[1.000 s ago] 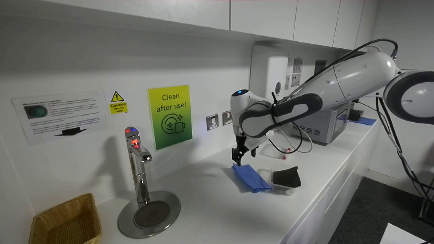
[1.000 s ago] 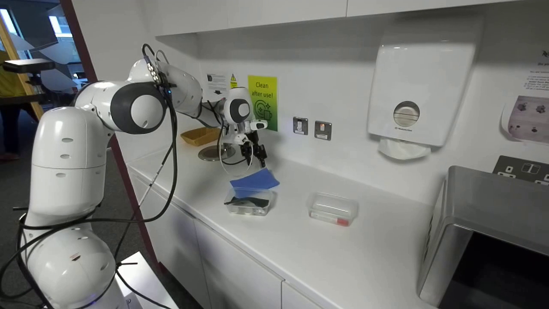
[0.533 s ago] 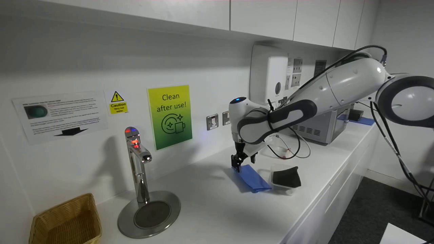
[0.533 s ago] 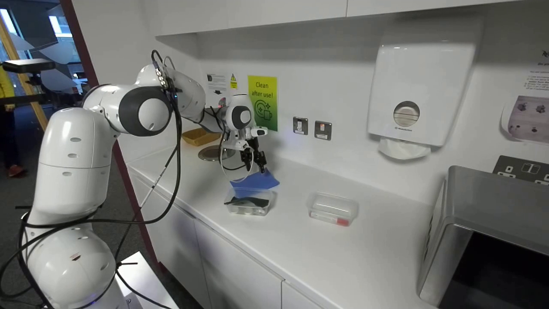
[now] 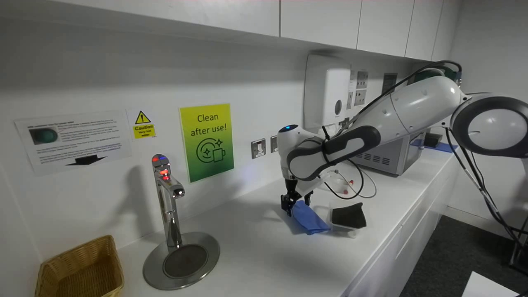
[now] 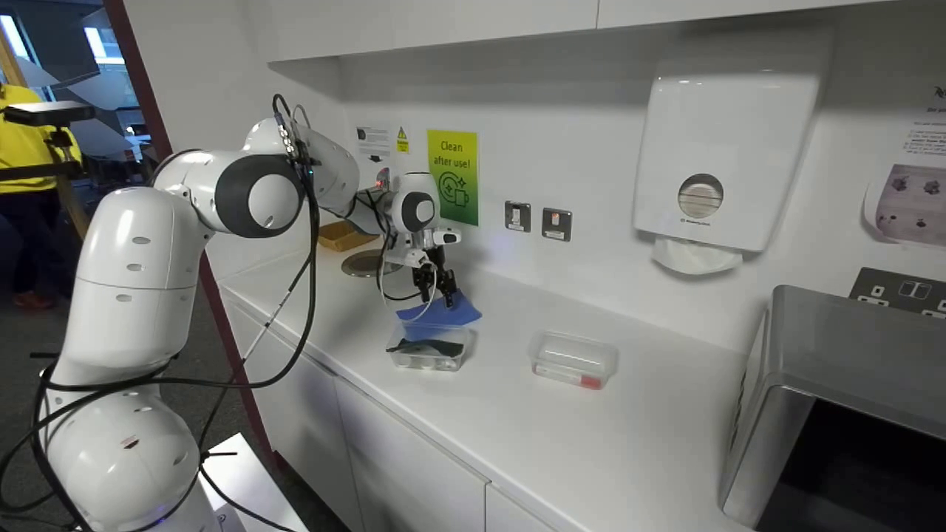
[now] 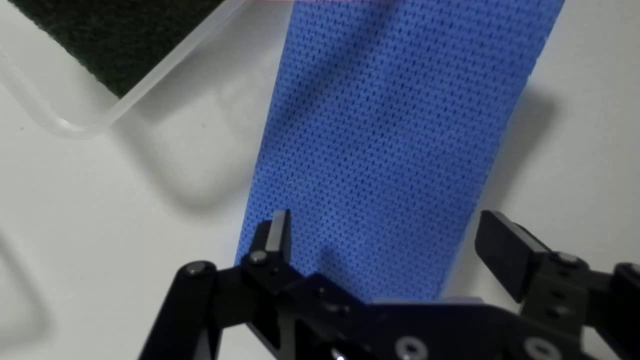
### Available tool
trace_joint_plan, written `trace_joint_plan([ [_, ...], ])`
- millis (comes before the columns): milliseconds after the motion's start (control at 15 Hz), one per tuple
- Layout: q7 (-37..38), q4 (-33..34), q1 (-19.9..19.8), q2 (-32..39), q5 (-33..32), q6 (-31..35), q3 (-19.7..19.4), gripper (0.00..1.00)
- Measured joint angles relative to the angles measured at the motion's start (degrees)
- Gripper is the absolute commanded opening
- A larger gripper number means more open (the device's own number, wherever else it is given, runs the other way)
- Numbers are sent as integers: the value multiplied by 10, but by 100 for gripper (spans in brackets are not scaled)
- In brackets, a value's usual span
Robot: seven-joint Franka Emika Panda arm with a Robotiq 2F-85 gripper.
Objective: Put the blue paper towel in the bowl
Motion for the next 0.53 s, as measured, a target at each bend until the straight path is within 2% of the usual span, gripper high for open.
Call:
trace_joint_plan([
  [333,-1,0,0,10,5,0,0,100],
  [400,-1,0,0,11,5,0,-1,97],
  [467,-1,0,0,12,5,0,-2,73],
  [533,-1,0,0,12,5,0,-3,73],
])
